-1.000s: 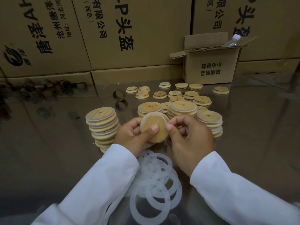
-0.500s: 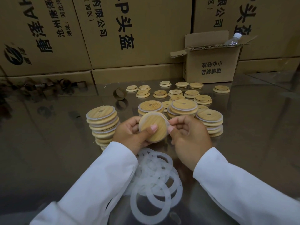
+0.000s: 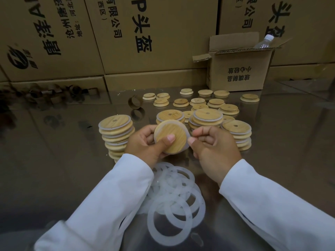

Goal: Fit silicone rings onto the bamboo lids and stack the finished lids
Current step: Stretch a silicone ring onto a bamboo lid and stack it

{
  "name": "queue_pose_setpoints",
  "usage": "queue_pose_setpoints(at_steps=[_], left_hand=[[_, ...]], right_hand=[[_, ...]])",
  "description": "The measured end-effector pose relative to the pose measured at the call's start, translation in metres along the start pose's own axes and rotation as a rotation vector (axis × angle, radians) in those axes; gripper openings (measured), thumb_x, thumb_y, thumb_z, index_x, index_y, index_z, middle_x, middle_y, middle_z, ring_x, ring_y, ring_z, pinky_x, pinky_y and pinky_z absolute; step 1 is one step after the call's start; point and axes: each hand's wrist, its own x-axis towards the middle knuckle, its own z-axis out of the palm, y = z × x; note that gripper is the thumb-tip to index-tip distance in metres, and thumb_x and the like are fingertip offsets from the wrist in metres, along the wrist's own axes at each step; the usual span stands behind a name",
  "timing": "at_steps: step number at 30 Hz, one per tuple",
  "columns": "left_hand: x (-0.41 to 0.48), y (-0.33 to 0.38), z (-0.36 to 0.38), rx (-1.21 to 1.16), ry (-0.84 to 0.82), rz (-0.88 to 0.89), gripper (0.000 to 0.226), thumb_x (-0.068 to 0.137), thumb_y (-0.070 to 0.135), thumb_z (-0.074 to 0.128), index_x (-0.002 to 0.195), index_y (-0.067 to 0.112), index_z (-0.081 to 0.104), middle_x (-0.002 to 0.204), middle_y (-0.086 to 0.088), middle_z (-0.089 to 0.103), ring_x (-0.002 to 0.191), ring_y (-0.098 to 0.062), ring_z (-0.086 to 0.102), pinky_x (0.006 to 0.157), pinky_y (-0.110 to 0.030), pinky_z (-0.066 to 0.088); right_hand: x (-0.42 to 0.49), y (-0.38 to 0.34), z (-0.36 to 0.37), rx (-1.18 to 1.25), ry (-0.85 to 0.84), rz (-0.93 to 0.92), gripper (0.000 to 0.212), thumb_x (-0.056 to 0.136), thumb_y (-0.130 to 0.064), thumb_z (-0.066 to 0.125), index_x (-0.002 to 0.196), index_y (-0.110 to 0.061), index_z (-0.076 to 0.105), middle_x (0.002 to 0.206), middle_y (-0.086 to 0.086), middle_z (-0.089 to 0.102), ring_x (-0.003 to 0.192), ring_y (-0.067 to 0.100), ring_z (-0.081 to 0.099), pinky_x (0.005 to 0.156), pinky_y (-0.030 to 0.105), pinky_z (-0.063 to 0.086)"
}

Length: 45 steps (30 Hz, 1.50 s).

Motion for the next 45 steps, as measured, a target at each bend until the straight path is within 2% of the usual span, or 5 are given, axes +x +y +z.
queue_pose_setpoints(at_steps=[10, 18, 26, 38, 45], left_hand=[[0.0025, -0.0089, -0.0031, -0.086, -0.023, -0.070, 0.022, 0.065, 0.017, 0.068, 0.087, 0.017, 0.064, 0.077, 0.001, 0.073, 0.078, -0.019, 0.070, 0.064, -0.031, 0.059], [0.0012, -0.0076, -0.0012, -0.077, -0.039, -0.028, 0.017, 0.075, 0.008, 0.065, 0.089, 0.017, 0.063, 0.076, 0.003, 0.073, 0.077, -0.016, 0.070, 0.065, -0.028, 0.058], [0.0028, -0.0064, -0.0026, -0.150, -0.066, -0.108, 0.015, 0.075, 0.007, 0.065, 0.088, 0.014, 0.063, 0.073, 0.002, 0.073, 0.073, -0.013, 0.070, 0.061, -0.027, 0.058], [0.0010, -0.0037, -0.0013, -0.147, -0.087, -0.066, 0.034, 0.059, 0.021, 0.068, 0.092, 0.016, 0.064, 0.079, 0.001, 0.073, 0.077, -0.015, 0.070, 0.060, -0.024, 0.055], [0.0023, -0.0030, -0.0013, -0.161, -0.082, -0.184, 0.013, 0.076, 0.006, 0.064, 0.086, 0.013, 0.064, 0.075, -0.002, 0.073, 0.073, -0.017, 0.070, 0.063, -0.029, 0.059]], right_hand=[[0.0025, 0.0000, -0.0016, -0.082, -0.043, 0.074, 0.022, 0.084, -0.010, 0.064, 0.073, -0.025, 0.052, 0.071, -0.001, 0.060, 0.063, 0.009, 0.053, 0.064, 0.022, 0.044], [0.0033, 0.0005, -0.0014, 0.093, -0.017, 0.188, 0.022, 0.080, -0.003, 0.067, 0.070, -0.016, 0.053, 0.038, -0.009, 0.052, 0.032, -0.001, 0.048, 0.055, 0.023, 0.043], [0.0020, 0.0011, -0.0001, 0.079, 0.005, 0.150, 0.022, 0.081, -0.004, 0.066, 0.071, -0.016, 0.052, 0.057, 0.000, 0.055, 0.032, -0.002, 0.048, 0.057, 0.025, 0.043], [0.0045, -0.0029, -0.0085, 0.235, -0.002, 0.268, 0.024, 0.077, -0.002, 0.070, 0.068, -0.015, 0.053, 0.057, 0.000, 0.050, 0.043, 0.009, 0.048, 0.052, 0.022, 0.041], [0.0050, -0.0002, -0.0087, 0.250, -0.013, 0.248, 0.019, 0.074, -0.005, 0.073, 0.075, -0.015, 0.057, 0.056, -0.001, 0.060, 0.040, 0.006, 0.051, 0.050, 0.021, 0.043]])
